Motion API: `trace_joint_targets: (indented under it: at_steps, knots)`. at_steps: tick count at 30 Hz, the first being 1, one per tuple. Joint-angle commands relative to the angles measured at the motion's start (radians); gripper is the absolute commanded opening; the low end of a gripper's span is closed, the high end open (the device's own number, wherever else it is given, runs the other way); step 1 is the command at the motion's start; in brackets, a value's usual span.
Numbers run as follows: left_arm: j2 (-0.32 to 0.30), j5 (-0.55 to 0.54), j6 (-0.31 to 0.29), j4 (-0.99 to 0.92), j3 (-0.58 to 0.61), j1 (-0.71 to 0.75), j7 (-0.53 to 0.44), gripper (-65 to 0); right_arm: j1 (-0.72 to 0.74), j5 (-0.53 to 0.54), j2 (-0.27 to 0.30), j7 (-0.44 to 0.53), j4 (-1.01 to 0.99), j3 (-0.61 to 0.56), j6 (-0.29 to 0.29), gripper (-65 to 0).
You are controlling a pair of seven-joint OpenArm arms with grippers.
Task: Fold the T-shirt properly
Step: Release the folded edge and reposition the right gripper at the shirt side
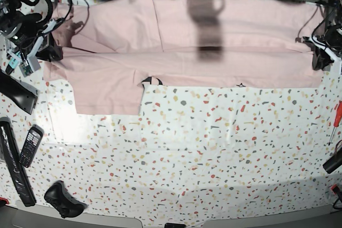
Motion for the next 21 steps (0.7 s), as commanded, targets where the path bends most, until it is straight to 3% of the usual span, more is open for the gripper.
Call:
trace_joint_targets:
  at_steps: [1,4,7,8,11,17,21]
  knots:
    - [-0.022,-0.011,-0.005,0.016,-0.008,-0.002,-0.019,-65.0,0.0,0.011,0.019,0.018,0.012,0.012,0.005,-65.0]
    - [-0.022,-0.011,-0.005,0.016,-0.008,-0.003,-0.02,-65.0,0.0,0.011,0.019,0.0,0.011,0.012,0.005,-65.0]
    - [-0.022,-0.011,-0.003,0.016,-0.008,-0.004,-0.023,-43.1,0.003,0.011,0.02,-0.006,0.011,0.012,0.005,-50.3]
    - [-0.023,-0.011,-0.002,0.016,-0.008,-0.006,-0.024,-38.7,0.006,0.012,0.02,-0.004,0.011,0.012,0.005,-45.8]
    - [-0.035,-0.012,-0.002,0.017,-0.008,-0.007,-0.029,-37.4,0.029,0.024,0.023,-0.004,0.011,0.012,0.005,-39.6]
    - [-0.061,-0.016,-0.002,0.017,-0.024,-0.011,-0.031,-37.4,0.156,0.044,0.021,-0.006,0.009,0.012,0.0,-39.6]
    - [-0.06,-0.081,-0.002,0.017,-0.025,-0.012,-0.034,-37.4,0.28,0.045,0.021,-0.008,-0.053,-0.001,-0.003,-39.6]
